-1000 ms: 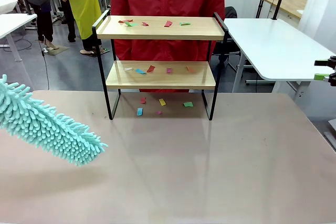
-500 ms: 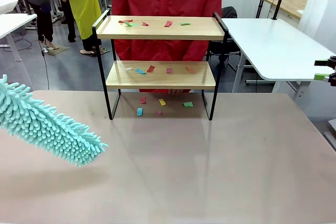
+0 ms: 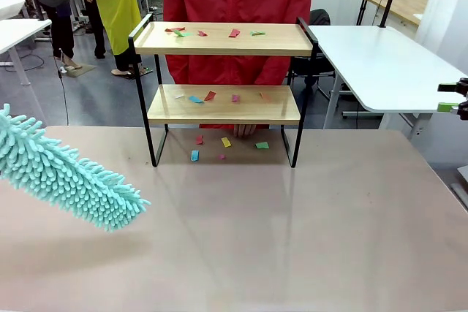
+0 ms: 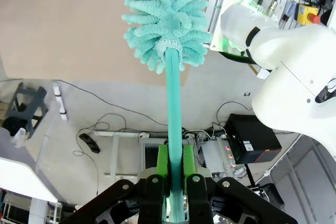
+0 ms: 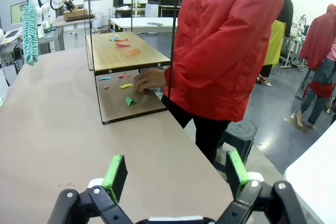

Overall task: Clean the shelf.
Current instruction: Clean the specific section of the Shelf indicated by the human with the Duster.

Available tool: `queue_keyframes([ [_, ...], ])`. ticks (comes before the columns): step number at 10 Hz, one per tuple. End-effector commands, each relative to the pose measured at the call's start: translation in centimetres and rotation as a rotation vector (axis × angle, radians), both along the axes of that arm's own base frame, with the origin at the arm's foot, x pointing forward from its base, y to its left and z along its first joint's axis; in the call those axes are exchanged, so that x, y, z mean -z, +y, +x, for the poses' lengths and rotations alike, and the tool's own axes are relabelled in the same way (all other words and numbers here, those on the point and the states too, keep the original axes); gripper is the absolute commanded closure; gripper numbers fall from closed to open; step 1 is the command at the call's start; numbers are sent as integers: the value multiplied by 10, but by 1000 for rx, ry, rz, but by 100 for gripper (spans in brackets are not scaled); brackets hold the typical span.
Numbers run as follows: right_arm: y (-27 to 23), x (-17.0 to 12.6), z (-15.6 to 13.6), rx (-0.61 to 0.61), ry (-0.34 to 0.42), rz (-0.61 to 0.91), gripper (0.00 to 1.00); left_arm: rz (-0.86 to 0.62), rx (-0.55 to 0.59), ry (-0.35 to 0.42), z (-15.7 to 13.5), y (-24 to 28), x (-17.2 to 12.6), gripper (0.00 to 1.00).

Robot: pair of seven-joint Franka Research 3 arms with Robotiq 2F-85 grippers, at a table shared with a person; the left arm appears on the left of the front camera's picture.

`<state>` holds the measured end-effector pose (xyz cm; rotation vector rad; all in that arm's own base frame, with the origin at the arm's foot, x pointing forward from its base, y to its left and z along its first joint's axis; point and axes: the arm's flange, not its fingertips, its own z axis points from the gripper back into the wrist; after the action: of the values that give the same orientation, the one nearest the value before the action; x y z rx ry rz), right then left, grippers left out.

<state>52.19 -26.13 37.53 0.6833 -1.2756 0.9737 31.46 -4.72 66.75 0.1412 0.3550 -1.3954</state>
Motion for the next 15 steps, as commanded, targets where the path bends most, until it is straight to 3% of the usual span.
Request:
queue_keyframes([
  [1, 3, -3, 0, -4, -3, -1, 0, 0, -9, -3, -1, 0, -5, 87],
  [9, 3, -3, 0, -4, -3, -1, 0, 0, 0, 0, 0, 0, 0, 87],
  [12, 3, -3, 0, -4, -3, -1, 0, -261, 97, -20, -1, 5, 32, 87],
  [15, 3, -3, 0, -4, -3, -1, 0, -582, 90, -24, -8, 1, 87, 87],
])
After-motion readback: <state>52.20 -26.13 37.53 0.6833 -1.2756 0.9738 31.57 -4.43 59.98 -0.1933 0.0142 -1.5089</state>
